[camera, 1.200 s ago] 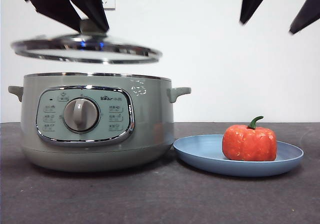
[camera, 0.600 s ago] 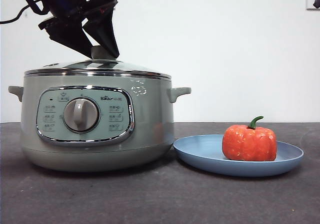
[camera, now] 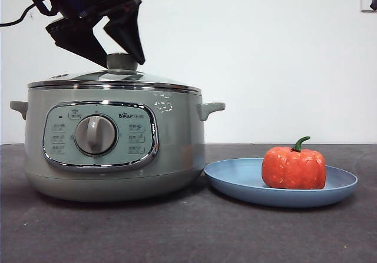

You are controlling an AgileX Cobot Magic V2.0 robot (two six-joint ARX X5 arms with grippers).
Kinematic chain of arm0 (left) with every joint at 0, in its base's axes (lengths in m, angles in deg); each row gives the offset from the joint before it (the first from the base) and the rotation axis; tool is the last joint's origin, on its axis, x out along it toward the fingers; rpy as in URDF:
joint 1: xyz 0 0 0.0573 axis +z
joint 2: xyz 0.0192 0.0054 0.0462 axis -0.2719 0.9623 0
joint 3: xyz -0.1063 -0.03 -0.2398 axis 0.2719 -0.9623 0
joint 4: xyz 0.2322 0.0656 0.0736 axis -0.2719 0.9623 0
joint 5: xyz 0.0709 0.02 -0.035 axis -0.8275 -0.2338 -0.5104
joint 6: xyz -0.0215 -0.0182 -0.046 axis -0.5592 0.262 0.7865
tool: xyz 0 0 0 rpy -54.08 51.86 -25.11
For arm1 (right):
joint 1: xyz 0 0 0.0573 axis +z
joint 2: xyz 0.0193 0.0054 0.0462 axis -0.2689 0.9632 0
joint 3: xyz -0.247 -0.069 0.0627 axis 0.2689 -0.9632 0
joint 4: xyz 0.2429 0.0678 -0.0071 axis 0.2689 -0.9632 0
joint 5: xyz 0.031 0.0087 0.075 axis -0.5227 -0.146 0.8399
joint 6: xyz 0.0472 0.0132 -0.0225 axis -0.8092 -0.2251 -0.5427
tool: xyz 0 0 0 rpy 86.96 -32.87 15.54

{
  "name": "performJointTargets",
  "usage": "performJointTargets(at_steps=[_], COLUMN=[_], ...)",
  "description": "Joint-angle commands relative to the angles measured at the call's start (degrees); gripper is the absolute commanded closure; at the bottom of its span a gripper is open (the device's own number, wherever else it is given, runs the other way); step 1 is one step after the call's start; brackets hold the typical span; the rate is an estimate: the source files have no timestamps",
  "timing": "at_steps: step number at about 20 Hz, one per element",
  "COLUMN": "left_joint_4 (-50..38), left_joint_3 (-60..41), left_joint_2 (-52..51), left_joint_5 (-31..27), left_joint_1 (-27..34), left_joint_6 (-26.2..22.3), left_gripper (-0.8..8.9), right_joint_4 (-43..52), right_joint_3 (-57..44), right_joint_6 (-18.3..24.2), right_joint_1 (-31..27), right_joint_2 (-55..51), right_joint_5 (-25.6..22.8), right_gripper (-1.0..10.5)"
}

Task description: Take the pumpkin out from the steamer,put the pumpkin in the blue plate,close the lid

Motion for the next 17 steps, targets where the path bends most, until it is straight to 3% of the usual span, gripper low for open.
performJointTargets(at_steps=[1,5,6,8,9,10,11,14,17], left_joint_4=[-0.11,2.84,4.63,8.09,9.29,10.03,10.47,10.34,5.14], left_joint_3=[0.52,1.03,1.03,1.03,1.03,1.03,0.98,-0.39,-8.57], left_joint_2=[-1.01,-3.93,-5.05,-7.43,-8.70,-10.01,-11.41,-15.61,-22.45], left_joint_5=[0.07,0.42,0.42,0.39,0.39,0.35,0.33,-0.35,-2.16], left_joint_1=[0.00,-0.28,-0.33,-0.39,-0.39,-0.44,-0.44,-1.18,-2.21], left_joint_6=[-0.52,0.87,0.90,0.83,0.83,0.83,0.83,0.42,0.85], left_gripper=[3.55,3.81,4.74,7.72,8.17,8.22,8.22,8.22,8.22], right_joint_4=[0.00,0.02,0.04,0.04,0.17,0.44,0.83,7.39,15.96], right_joint_3=[-0.44,-0.44,-0.44,-0.44,-0.44,-0.44,-0.50,-4.24,-12.70], right_joint_6=[-0.37,-0.37,-0.35,-0.35,-0.33,-0.33,-0.33,-0.35,-0.39], right_joint_1=[0.00,0.00,0.00,0.00,0.00,0.00,0.02,0.02,0.02], right_joint_2=[0.02,0.02,-0.02,-0.13,-0.22,-0.24,-0.42,-3.23,-9.18], right_joint_5=[-0.09,0.04,0.09,0.42,0.48,0.46,0.46,0.46,0.42], right_gripper=[3.8,3.9,4.3,6.3,7.7,9.1,9.6,9.6,9.6])
